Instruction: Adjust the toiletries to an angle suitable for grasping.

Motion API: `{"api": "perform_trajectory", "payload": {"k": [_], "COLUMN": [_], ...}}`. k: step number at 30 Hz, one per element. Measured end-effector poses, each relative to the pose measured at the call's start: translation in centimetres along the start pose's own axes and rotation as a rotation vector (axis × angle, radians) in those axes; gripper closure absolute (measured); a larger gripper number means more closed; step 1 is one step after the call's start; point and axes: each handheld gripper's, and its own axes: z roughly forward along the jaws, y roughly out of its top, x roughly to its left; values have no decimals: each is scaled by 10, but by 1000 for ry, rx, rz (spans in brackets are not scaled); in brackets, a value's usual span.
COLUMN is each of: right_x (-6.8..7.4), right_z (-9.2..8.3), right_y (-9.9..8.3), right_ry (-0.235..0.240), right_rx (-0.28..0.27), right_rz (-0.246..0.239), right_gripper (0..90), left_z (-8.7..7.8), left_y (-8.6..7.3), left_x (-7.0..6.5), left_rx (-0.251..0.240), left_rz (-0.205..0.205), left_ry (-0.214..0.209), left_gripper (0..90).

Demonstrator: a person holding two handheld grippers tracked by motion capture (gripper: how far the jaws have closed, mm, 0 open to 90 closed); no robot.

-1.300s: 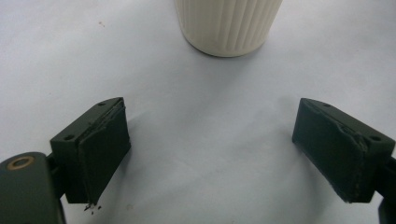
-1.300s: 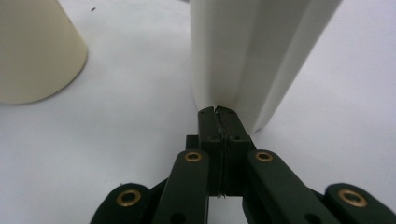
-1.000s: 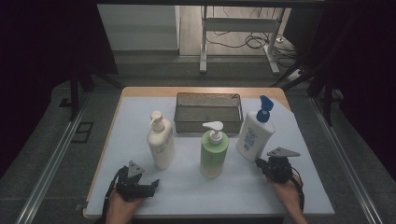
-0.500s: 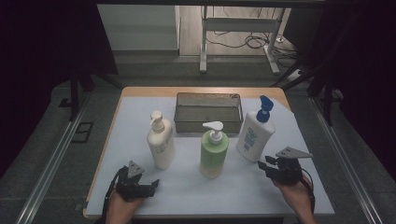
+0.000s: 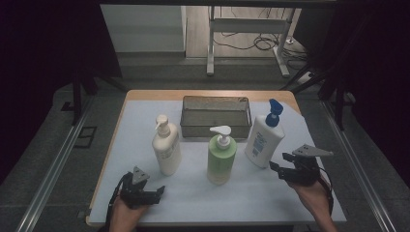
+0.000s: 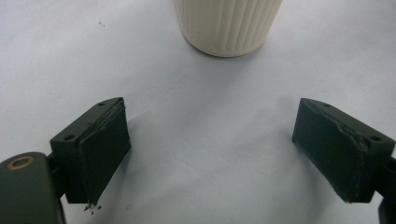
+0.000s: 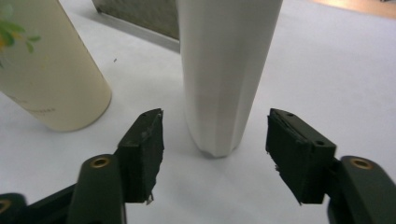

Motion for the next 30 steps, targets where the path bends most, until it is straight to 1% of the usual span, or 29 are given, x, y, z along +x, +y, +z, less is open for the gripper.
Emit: {"api": "perform_trajectory", "payload": {"k": [8, 10, 13, 16, 17, 24, 30], "right_x": [-5, -7, -9, -10, -10, -10, -9], "right_z": [0, 1, 3, 4, 6, 13, 22], "right_y": [14, 21, 27, 31, 35, 47, 61], "right_ry": [4, 14, 22, 27, 20, 24, 28], "right_rx": [-22, -30, -37, -44, -44, -54, -60], "right_rz": [-7, 7, 6, 8, 6, 1, 8], "right_gripper": [301, 287, 267, 261, 254, 247, 251], "left_z": [0, 0, 0, 0, 0, 0, 0], "left_y": [0, 0, 0, 0, 0, 0, 0], "left_x": [0, 0, 0, 0, 0, 0, 0], "left_rx": [0, 0, -3, 0, 0, 0, 0], "left_rz": [0, 0, -3, 0, 4, 4, 0], "left_ry": [0, 0, 0, 0, 0, 0, -1], "left_gripper": [107, 107, 107, 107, 107, 107, 107]}}
